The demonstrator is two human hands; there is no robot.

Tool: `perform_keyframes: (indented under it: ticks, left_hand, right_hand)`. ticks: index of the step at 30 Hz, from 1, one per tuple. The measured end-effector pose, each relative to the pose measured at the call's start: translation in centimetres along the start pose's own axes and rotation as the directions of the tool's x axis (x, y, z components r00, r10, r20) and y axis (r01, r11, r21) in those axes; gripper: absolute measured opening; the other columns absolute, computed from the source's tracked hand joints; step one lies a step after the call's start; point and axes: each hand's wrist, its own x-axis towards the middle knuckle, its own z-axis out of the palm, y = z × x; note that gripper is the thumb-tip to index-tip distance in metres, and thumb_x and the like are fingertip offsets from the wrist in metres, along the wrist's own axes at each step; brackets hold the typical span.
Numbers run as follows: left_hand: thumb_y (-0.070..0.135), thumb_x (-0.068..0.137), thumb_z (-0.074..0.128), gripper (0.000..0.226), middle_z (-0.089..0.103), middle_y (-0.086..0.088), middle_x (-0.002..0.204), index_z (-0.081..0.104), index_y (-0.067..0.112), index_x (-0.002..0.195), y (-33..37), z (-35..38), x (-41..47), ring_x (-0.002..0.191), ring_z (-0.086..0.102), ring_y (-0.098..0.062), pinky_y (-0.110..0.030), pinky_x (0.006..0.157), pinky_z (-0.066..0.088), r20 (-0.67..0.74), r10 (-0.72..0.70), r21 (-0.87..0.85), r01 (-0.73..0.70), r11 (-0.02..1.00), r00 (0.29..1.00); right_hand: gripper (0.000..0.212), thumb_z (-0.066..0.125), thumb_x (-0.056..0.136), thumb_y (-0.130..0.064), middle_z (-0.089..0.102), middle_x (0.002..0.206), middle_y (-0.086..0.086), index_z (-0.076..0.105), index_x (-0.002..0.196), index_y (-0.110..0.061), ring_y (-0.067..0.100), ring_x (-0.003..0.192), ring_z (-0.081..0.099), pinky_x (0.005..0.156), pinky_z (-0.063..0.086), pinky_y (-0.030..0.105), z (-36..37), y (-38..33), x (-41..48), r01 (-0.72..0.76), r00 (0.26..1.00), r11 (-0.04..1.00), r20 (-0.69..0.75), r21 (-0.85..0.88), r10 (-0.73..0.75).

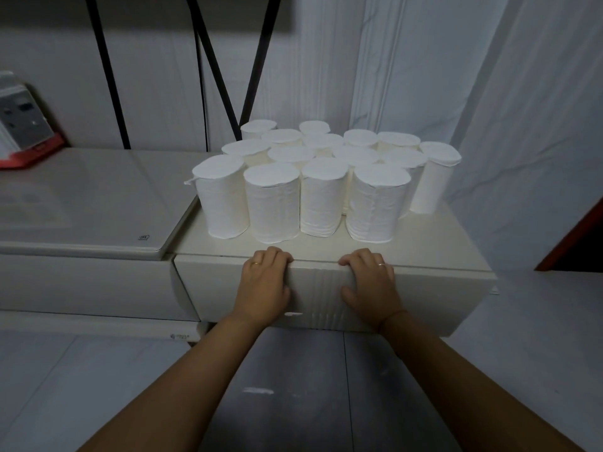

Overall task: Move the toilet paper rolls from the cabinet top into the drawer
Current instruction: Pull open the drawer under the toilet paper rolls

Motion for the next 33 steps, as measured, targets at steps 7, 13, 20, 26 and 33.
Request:
perform_keyframes:
  ticks: [7, 13, 20, 26, 33]
  left_hand:
    - [0.002, 0.076, 0.049, 0.034, 0.049, -0.005, 0.112, 0.052, 0.014, 0.108, 0.8, 0.1, 1.0, 0.105, 0.041, -0.024, -0.030, 0.086, 0.025, -0.025, -0.058, 0.027, 0.059, 0.998, 0.998]
    - [0.002, 0.077, 0.051, 0.030, 0.049, -0.005, 0.110, 0.051, 0.014, 0.104, 0.6, -0.1, 1.5, 0.104, 0.041, -0.025, -0.032, 0.085, 0.026, 0.014, -0.072, 0.002, 0.072, 0.997, 0.997]
    - [0.004, 0.078, 0.051, 0.027, 0.048, -0.006, 0.111, 0.050, 0.014, 0.103, 0.6, -0.2, 1.8, 0.106, 0.040, -0.026, -0.033, 0.087, 0.027, 0.050, -0.076, -0.013, 0.077, 0.997, 0.996]
    - [0.004, 0.078, 0.051, 0.026, 0.047, -0.007, 0.110, 0.049, 0.013, 0.102, 0.5, -0.3, 1.8, 0.105, 0.040, -0.027, -0.035, 0.087, 0.028, 0.079, -0.071, -0.038, 0.074, 0.997, 0.994]
    - [0.005, 0.076, 0.052, 0.028, 0.045, -0.006, 0.110, 0.047, 0.014, 0.103, 0.4, -0.3, 1.8, 0.105, 0.038, -0.026, -0.034, 0.087, 0.025, 0.104, -0.059, -0.050, 0.065, 0.997, 0.993]
  right_hand:
    - [0.040, 0.060, 0.064, -0.020, 0.051, 0.104, 0.002, 0.054, 0.104, -0.021, 0.023, 0.098, 0.045, 0.076, 0.022, 0.029, 1.3, -0.2, -0.1, -0.026, 0.996, 0.996, -0.090, -0.085, 0.018]
    - [0.035, 0.058, 0.069, -0.020, 0.048, 0.105, 0.001, 0.051, 0.103, -0.021, 0.021, 0.101, 0.041, 0.083, 0.028, 0.033, 0.8, -0.4, 0.7, -0.064, 0.998, 0.997, -0.016, -0.035, 0.063]
    - [0.033, 0.058, 0.067, -0.019, 0.045, 0.102, 0.000, 0.049, 0.100, -0.020, 0.021, 0.099, 0.039, 0.081, 0.026, 0.032, 0.8, -0.4, 0.8, -0.083, 0.997, 0.996, -0.001, -0.018, 0.083]
    - [0.036, 0.061, 0.065, -0.021, 0.041, 0.099, -0.001, 0.048, 0.099, -0.019, 0.022, 0.097, 0.037, 0.078, 0.022, 0.030, 0.7, -0.5, 0.9, -0.080, 0.997, 0.997, 0.005, -0.020, 0.080]
    - [0.036, 0.061, 0.066, -0.023, 0.037, 0.098, -0.003, 0.046, 0.099, -0.020, 0.021, 0.098, 0.036, 0.080, 0.024, 0.031, 0.4, -0.7, 0.9, -0.084, 0.996, 0.996, 0.038, -0.021, 0.084]
